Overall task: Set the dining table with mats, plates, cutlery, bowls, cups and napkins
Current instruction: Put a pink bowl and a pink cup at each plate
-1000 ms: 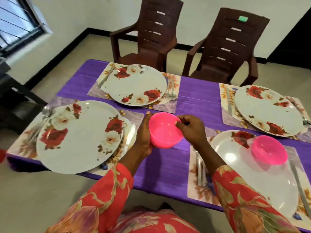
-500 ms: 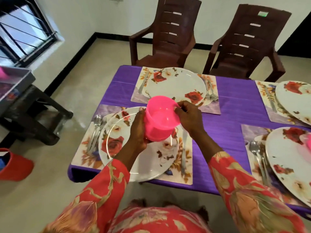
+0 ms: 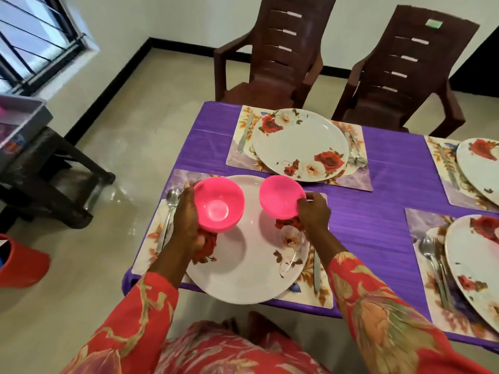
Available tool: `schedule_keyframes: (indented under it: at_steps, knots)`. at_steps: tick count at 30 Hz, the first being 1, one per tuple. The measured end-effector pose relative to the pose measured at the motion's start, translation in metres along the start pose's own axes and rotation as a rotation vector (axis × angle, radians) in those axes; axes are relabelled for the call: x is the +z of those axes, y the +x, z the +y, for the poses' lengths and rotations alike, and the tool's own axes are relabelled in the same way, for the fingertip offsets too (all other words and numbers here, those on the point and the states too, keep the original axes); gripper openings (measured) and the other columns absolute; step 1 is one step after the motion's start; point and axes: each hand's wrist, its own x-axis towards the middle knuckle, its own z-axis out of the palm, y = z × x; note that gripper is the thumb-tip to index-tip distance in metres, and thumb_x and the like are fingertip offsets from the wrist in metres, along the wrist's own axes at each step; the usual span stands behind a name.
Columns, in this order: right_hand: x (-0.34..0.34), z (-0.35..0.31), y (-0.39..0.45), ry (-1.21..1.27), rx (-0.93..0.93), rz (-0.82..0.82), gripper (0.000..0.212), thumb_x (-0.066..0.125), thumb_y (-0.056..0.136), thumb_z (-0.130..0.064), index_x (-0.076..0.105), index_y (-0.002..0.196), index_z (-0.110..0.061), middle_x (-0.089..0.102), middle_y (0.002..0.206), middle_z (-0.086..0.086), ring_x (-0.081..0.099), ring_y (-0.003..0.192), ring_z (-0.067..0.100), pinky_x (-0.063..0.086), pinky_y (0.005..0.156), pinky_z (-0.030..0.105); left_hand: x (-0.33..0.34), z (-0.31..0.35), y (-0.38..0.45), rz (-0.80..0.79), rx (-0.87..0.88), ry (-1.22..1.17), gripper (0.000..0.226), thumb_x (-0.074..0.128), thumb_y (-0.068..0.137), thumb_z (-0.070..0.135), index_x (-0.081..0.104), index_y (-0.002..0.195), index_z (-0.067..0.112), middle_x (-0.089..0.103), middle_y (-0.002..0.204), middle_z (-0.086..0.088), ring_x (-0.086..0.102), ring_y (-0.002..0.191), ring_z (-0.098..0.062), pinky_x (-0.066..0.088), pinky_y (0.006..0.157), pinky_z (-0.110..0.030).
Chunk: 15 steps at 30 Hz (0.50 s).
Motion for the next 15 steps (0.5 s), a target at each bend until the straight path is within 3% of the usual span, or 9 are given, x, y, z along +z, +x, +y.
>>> schedule_keyframes:
  at_steps: [2, 4, 6, 9, 15]
  knots:
    - [0.009, 0.004, 0.001, 0.032, 0.049, -0.02, 0.031, 0.048, 0.088, -0.009, 0.056, 0.117, -0.006, 0.058, 0.11, 0.011, 0.062, 0.089, 0.032, 0.056, 0.055, 0.04, -0.001, 0.002, -0.001, 0.017, 0.044, 0.02, 0.026, 0.043, 0.095, 0.048, 0.062, 0.102, 0.031, 0.062, 0.107, -0.005, 0.062, 0.093, -0.026, 0.057, 0.056, -0.038]
    - [0.016, 0.008, 0.005, -0.016, 0.06, -0.009, 0.03, 0.048, 0.089, -0.009, 0.055, 0.118, -0.005, 0.059, 0.116, 0.015, 0.062, 0.097, 0.035, 0.058, 0.066, 0.045, -0.002, 0.002, -0.001, 0.01, 0.032, 0.017, 0.027, 0.042, 0.095, 0.048, 0.062, 0.101, 0.033, 0.063, 0.105, -0.004, 0.062, 0.091, -0.025, 0.057, 0.055, -0.037]
    - [0.02, 0.009, 0.008, -0.07, 0.053, 0.009, 0.03, 0.047, 0.091, -0.009, 0.054, 0.119, -0.004, 0.06, 0.118, 0.016, 0.061, 0.101, 0.035, 0.056, 0.073, 0.039, -0.004, 0.002, -0.001, 0.004, 0.036, 0.013, 0.027, 0.043, 0.094, 0.049, 0.063, 0.102, 0.033, 0.063, 0.103, -0.004, 0.063, 0.091, -0.025, 0.057, 0.055, -0.038]
    - [0.024, 0.012, 0.016, -0.101, 0.048, 0.028, 0.029, 0.047, 0.09, -0.008, 0.055, 0.117, -0.003, 0.061, 0.117, 0.017, 0.06, 0.103, 0.034, 0.054, 0.082, 0.043, -0.007, 0.003, -0.001, 0.018, 0.05, 0.011, 0.027, 0.044, 0.092, 0.051, 0.064, 0.099, 0.034, 0.063, 0.105, -0.004, 0.063, 0.092, -0.025, 0.056, 0.055, -0.037]
    - [0.025, 0.015, 0.025, -0.168, 0.033, 0.055, 0.027, 0.047, 0.089, -0.008, 0.056, 0.114, 0.001, 0.062, 0.115, 0.019, 0.058, 0.106, 0.034, 0.049, 0.083, 0.039, -0.002, 0.002, -0.004, 0.012, 0.04, 0.006, 0.034, 0.044, 0.091, 0.054, 0.063, 0.107, 0.031, 0.062, 0.112, -0.008, 0.062, 0.097, -0.029, 0.057, 0.061, -0.042]
